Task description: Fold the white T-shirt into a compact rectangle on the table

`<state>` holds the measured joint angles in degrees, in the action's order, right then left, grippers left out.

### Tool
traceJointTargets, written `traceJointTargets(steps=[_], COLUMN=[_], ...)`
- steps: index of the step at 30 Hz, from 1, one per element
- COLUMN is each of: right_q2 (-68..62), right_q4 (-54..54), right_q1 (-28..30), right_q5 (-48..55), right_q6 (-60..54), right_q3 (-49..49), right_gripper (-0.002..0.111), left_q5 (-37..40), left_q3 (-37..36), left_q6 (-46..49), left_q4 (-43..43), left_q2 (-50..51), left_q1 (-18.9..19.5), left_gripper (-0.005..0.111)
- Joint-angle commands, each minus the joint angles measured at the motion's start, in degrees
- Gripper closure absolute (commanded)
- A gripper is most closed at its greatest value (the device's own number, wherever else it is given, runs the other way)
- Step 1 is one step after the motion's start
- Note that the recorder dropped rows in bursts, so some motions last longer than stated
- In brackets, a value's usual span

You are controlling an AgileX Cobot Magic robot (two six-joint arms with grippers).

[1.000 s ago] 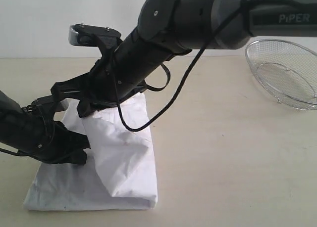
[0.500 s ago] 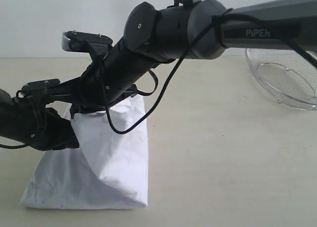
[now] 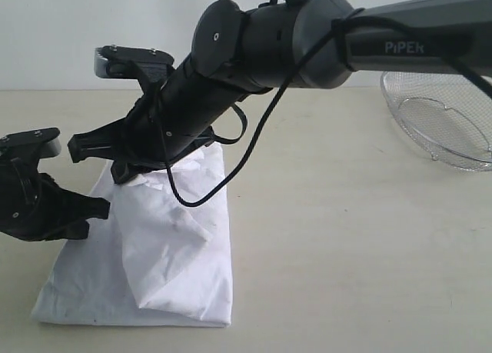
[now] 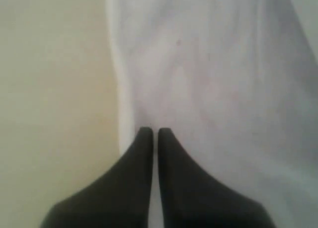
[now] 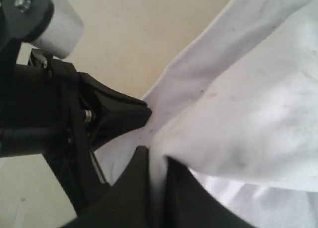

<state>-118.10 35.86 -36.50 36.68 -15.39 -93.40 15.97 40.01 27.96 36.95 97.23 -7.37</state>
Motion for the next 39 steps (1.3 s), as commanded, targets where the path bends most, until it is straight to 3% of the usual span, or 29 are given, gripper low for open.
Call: traceJointTargets(steps=[1,12,29,32,36,39], right_q2=[0.41,0.30,-3.69,-3.92,-3.77,-3.71], right_q4=[-0.56,-0.45,3.74,7.31,12.50,13.05], right_q1=[0.00,0.00,-0.13,-0.13,-0.13,-0.13], right_q5=[-0.50,-1.90,-6.66,-5.40,-1.88,2.48], right_q6=[-0.23,-0.33,-4.19,-7.80,-10.58,-10.46], right_q3=[-0.06,-0.06,-1.06,-1.68,-4.16,-8.05], right_gripper=[0.109,0.109,0.106,0.089,0.033,0.004], left_q5=[0.95,4.41,6.18,5.82,4.83,4.54], left_q3=[-0.11,-0.11,-0.11,-0.11,-0.11,-0.11], left_q6=[-5.76,-8.29,-8.42,-8.52,-8.52,-8.36], left_q4=[-5.06,-7.67,-7.67,-7.67,-7.67,-7.67], left_q2=[-1.68,-6.70,-8.61,-8.61,-8.61,-8.61], left_q1=[1.60,7.54,7.66,7.66,7.66,7.66], left_gripper=[0.102,0.102,0.102,0.102,0.102,0.102])
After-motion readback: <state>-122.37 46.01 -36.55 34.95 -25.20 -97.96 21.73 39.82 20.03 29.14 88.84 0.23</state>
